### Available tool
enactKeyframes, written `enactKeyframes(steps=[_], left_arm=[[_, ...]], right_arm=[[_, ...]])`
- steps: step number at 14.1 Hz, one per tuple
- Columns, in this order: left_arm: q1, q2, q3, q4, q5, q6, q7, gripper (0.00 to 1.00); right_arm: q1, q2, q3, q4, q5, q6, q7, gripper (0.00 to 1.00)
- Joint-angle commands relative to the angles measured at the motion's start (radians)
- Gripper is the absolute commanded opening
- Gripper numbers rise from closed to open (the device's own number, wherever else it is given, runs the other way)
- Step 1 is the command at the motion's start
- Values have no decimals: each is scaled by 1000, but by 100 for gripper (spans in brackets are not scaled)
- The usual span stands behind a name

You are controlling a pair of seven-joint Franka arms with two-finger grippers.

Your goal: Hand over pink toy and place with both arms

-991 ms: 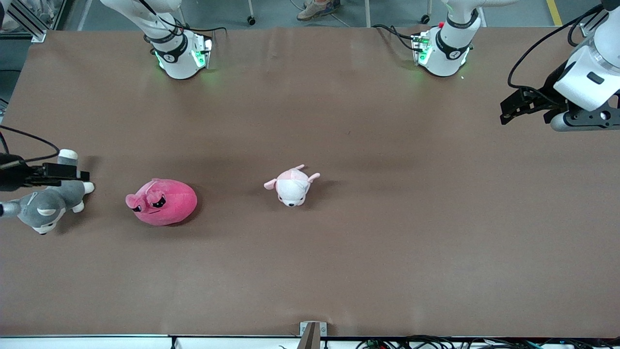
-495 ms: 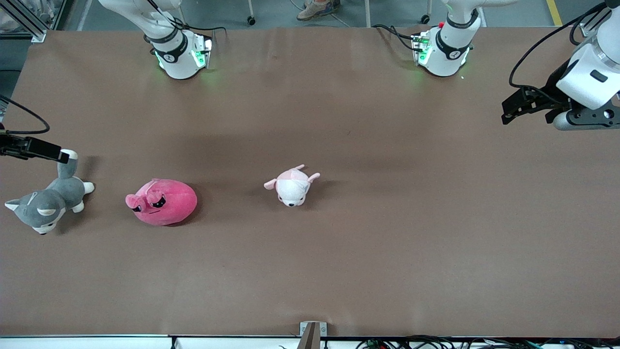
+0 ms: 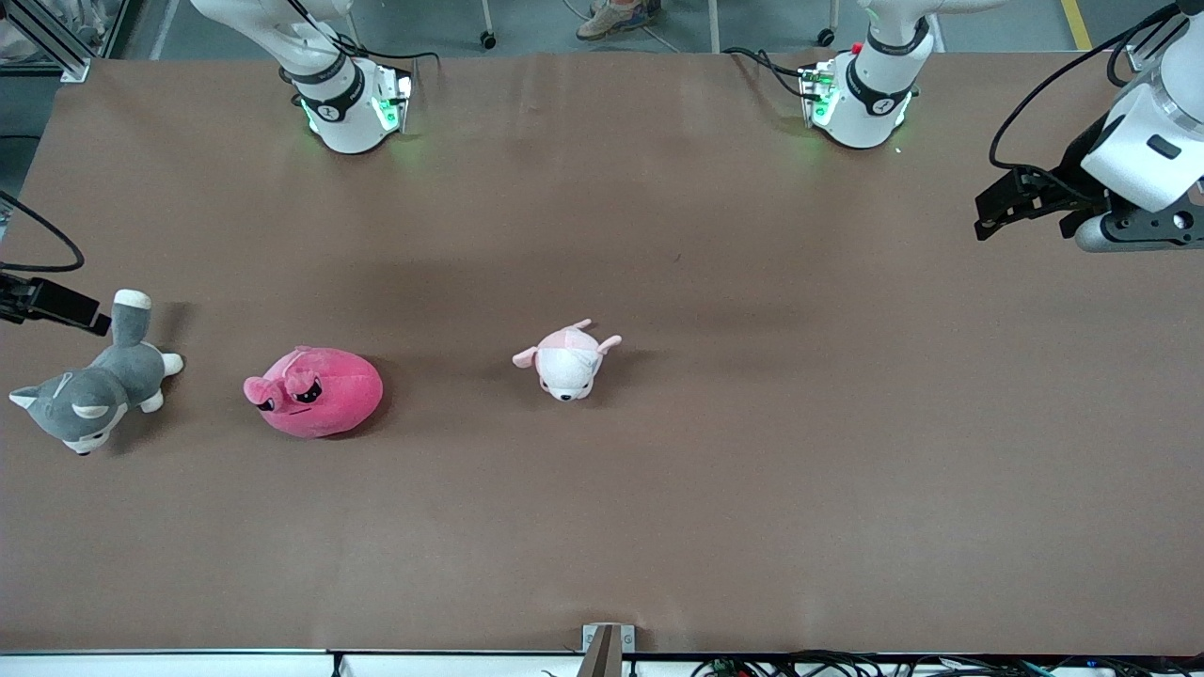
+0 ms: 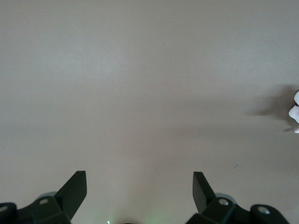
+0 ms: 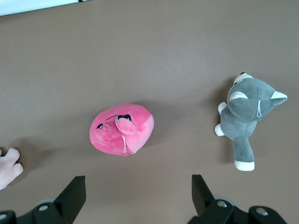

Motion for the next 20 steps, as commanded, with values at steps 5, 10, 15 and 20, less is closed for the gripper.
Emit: enactKeyframes(steps=[5, 10, 15, 20], left_arm=[[8, -30, -4, 2, -2, -33, 21, 100], [10, -48, 0, 3, 5, -48, 28, 100], [10, -35, 3, 38, 5, -68, 25, 100], [8, -27, 3, 49, 6, -69, 21, 100]], right_arm=[[-110, -94, 95, -94, -13, 78, 13, 100], [-105, -174, 97, -204, -41, 125, -59, 100], [-96, -329, 97, -438, -41, 252, -75, 100], [-89, -366, 96, -460, -41, 190, -88, 100]])
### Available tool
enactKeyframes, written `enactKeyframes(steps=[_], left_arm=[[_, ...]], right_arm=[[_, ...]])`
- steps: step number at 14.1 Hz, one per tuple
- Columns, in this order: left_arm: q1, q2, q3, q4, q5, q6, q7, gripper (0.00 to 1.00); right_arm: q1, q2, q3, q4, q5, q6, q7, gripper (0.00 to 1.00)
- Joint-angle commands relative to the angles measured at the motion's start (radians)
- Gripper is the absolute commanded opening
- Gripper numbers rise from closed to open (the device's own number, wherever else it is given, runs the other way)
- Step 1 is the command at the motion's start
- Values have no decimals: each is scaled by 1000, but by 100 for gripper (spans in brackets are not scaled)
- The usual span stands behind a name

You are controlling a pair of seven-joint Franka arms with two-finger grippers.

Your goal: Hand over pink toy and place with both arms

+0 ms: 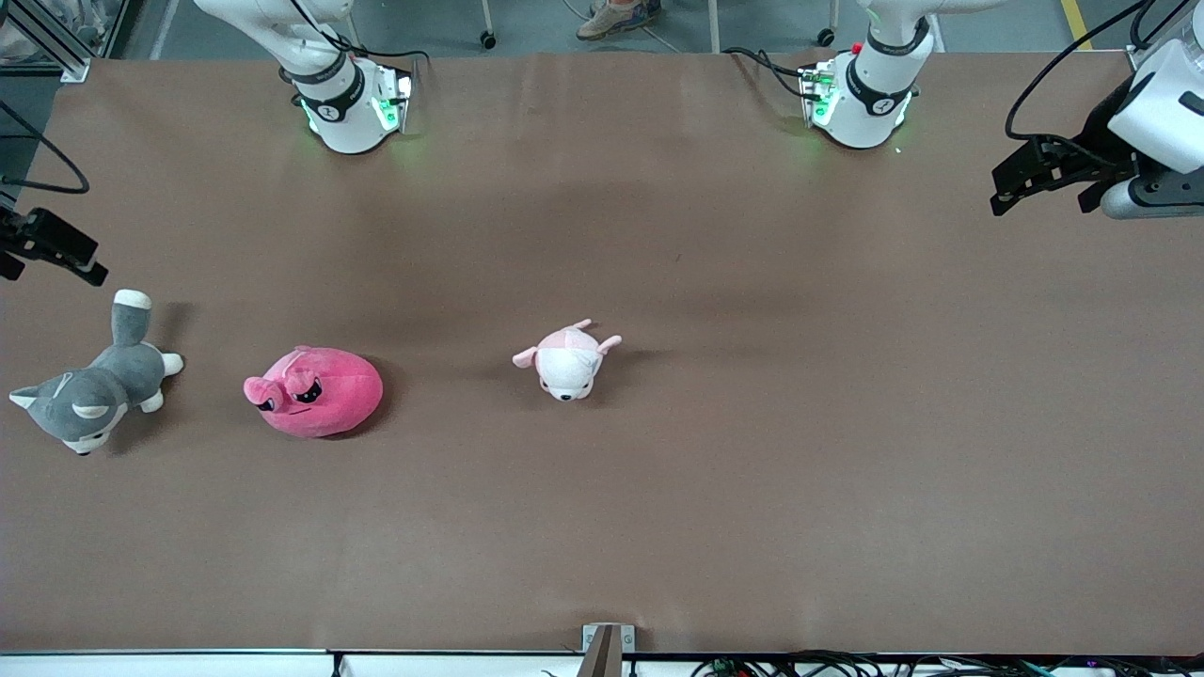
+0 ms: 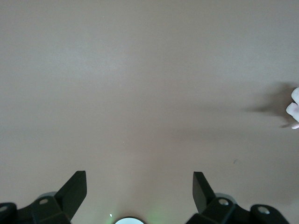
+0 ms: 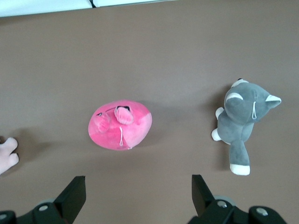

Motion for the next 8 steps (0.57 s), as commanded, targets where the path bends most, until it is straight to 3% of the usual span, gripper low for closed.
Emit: enactKeyframes(steps=[1, 8], left_arm=[[2, 10, 0, 26, 6, -24, 18, 100], [1, 10, 0, 23, 11, -53, 21, 100]], right_arm=[[0, -44, 2, -44, -24, -16, -12, 100], [-10, -41, -6, -47, -13, -10, -24, 100]])
